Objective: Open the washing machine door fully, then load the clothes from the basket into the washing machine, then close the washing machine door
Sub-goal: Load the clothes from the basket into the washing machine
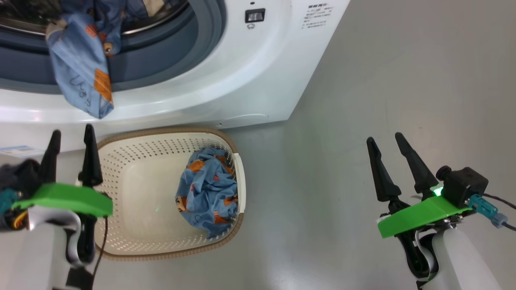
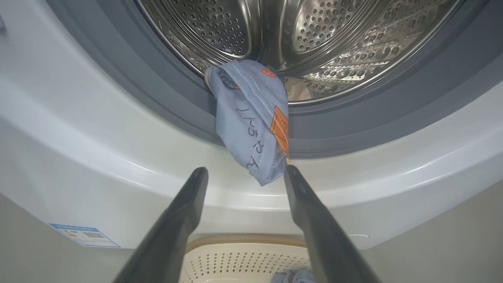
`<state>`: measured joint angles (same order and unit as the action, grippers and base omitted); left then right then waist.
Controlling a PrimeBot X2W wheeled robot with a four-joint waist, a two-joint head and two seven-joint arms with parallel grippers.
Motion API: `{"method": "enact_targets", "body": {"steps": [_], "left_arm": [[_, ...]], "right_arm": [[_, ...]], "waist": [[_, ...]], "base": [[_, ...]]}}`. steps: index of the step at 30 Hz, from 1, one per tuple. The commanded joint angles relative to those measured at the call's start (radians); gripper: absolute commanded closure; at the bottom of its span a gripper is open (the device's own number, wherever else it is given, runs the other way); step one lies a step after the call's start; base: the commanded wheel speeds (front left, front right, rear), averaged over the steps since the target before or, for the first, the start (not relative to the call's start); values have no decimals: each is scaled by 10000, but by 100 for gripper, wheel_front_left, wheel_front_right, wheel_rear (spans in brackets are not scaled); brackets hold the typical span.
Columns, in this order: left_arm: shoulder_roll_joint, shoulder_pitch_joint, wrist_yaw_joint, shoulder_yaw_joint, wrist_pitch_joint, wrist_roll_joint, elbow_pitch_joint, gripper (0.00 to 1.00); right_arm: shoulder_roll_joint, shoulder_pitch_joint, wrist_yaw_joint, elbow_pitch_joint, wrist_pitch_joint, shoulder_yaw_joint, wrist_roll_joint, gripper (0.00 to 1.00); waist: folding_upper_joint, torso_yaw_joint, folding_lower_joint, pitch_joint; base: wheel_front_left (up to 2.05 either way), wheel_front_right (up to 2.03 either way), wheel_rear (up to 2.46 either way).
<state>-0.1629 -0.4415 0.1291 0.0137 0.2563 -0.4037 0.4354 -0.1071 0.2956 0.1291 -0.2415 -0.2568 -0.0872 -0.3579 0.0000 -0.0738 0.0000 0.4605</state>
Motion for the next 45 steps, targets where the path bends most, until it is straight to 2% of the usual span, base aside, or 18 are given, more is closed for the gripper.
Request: {"method": "enact_targets", "body": {"steps": [1, 7, 15, 16, 17, 18, 19, 20, 27, 34, 39, 45], "left_arm": [[-409, -336, 15, -194, 55, -79, 60, 0], [-692, -1511, 15, 262, 55, -376, 1421, 0], [-860, -2541, 15, 417, 55, -691, 2513, 0], [-876, -2627, 15, 419, 55, -729, 2580, 35], [-891, -2703, 15, 425, 55, -756, 2602, 65], [-891, -2703, 15, 425, 55, -756, 2602, 65], [-911, -2764, 15, 431, 55, -773, 2583, 96], [-933, -2808, 15, 445, 55, -779, 2557, 100], [-869, -2736, 15, 392, 55, -611, 1758, 100], [-975, -3101, 15, 840, 55, -308, 1105, 100], [-1227, -4148, 15, 1395, 55, -158, 1681, 100], [-1469, -5691, 15, 1856, 55, -211, 3355, 100]], "right_arm": [[26, 85, 16, 244, -49, -239, 37, 0], [79, 242, 16, 292, -49, -208, 69, 0], [160, 369, 16, 363, -49, -206, 136, 0], [165, 382, 16, 368, -49, -195, 140, 0], [171, 394, 16, 375, -49, -182, 143, 0], [171, 394, 16, 375, -49, -182, 143, 0], [177, 403, 16, 384, -49, -167, 148, 0], [184, 409, 16, 396, -49, -149, 154, 0], [273, 410, 16, 421, -49, -45, 167, 0], [387, 495, 16, 392, -49, -158, 149, 0], [441, 582, 16, 365, -49, -279, 108, 0], [500, 581, 16, 335, -49, -378, 21, 0]], "waist": [[0, -76, 0, 134], [0, -236, 0, 456], [0, -383, 0, 725], [0, -395, 0, 741], [0, -406, 0, 758], [0, -406, 0, 758], [0, -414, 0, 773], [0, -418, 0, 792], [0, -351, 0, 854], [0, -336, 0, 940], [0, -464, 0, 1010], [0, -730, 0, 1057]], "base": [[0, 0, 0], [0, 0, 0], [0, 0, 0], [0, 0, 0], [0, 0, 0], [0, 0, 0], [0, 0, 0], [0, 0, 0], [0, 0, 0], [0, 0, 0], [0, 0, 0], [0, 0, 0]]}}
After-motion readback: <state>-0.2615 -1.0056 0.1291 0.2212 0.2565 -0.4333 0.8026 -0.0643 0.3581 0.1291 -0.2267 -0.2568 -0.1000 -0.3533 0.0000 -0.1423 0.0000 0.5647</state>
